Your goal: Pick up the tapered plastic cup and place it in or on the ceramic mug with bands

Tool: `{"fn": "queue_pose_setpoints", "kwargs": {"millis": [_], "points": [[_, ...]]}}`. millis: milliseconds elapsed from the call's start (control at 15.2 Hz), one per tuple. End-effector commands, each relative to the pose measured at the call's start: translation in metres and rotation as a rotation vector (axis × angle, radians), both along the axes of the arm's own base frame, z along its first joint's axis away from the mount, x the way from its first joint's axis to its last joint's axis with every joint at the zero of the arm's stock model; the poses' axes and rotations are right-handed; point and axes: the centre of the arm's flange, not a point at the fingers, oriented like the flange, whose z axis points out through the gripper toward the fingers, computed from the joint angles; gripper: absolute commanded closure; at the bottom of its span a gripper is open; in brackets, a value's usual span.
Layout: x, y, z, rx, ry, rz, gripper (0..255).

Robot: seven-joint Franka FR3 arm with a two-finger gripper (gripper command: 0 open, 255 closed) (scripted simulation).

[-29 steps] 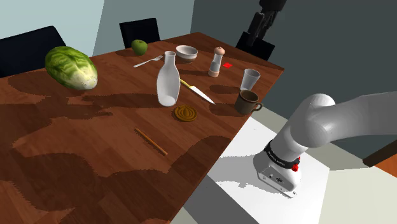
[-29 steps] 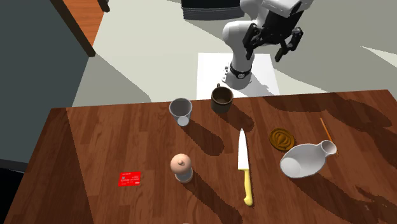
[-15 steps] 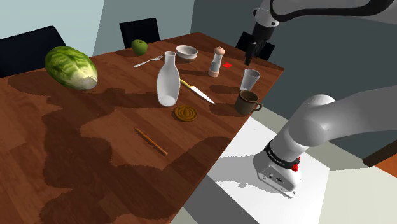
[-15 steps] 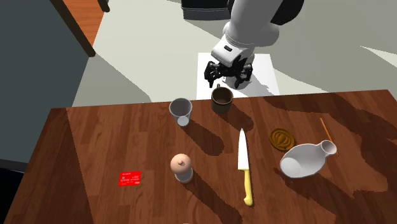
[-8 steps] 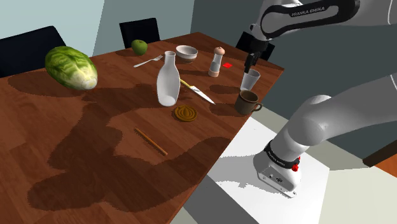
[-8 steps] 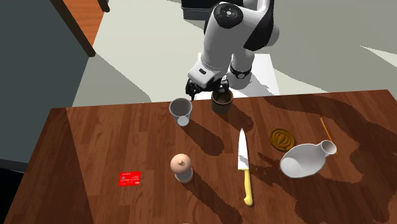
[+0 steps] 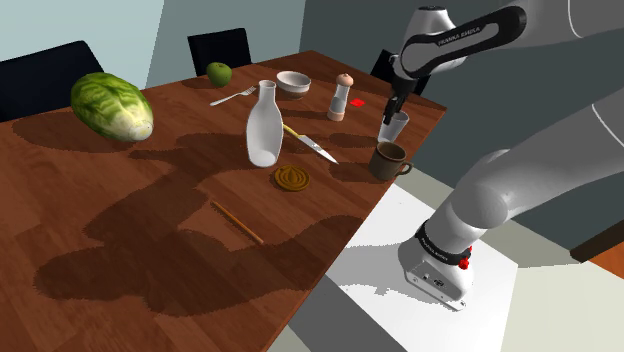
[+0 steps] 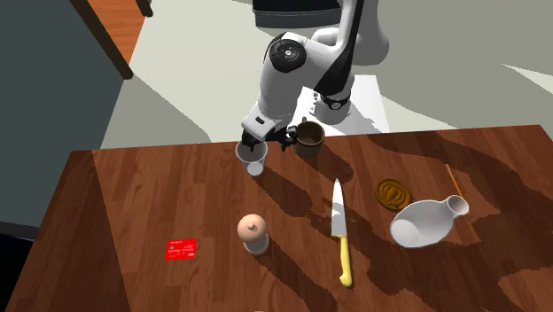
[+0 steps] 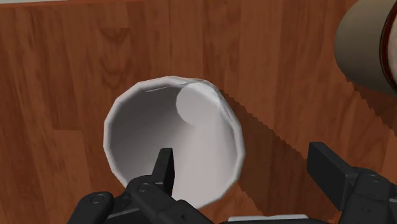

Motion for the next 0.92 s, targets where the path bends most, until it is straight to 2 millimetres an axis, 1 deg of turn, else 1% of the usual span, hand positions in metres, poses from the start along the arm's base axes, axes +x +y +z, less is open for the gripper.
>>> {"fn": "queue_pose_setpoints", "kwargs": {"millis": [0, 132, 198, 726, 792, 858], "points": [[-0.001, -0.003, -0.012, -0.001, 0.0, 0.0, 0], [-0.001, -0.004, -0.022, -0.001, 0.0, 0.0, 0], [-0.001, -0.006, -0.03, -0.001, 0.0, 0.0, 0], [-0.001, -0.006, -0.03, -0.001, 0.0, 0.0, 0], [-0.001, -0.006, -0.03, -0.001, 0.0, 0.0, 255], [-0.001, -0.006, -0.03, -0.001, 0.0, 0.0, 255]]}}
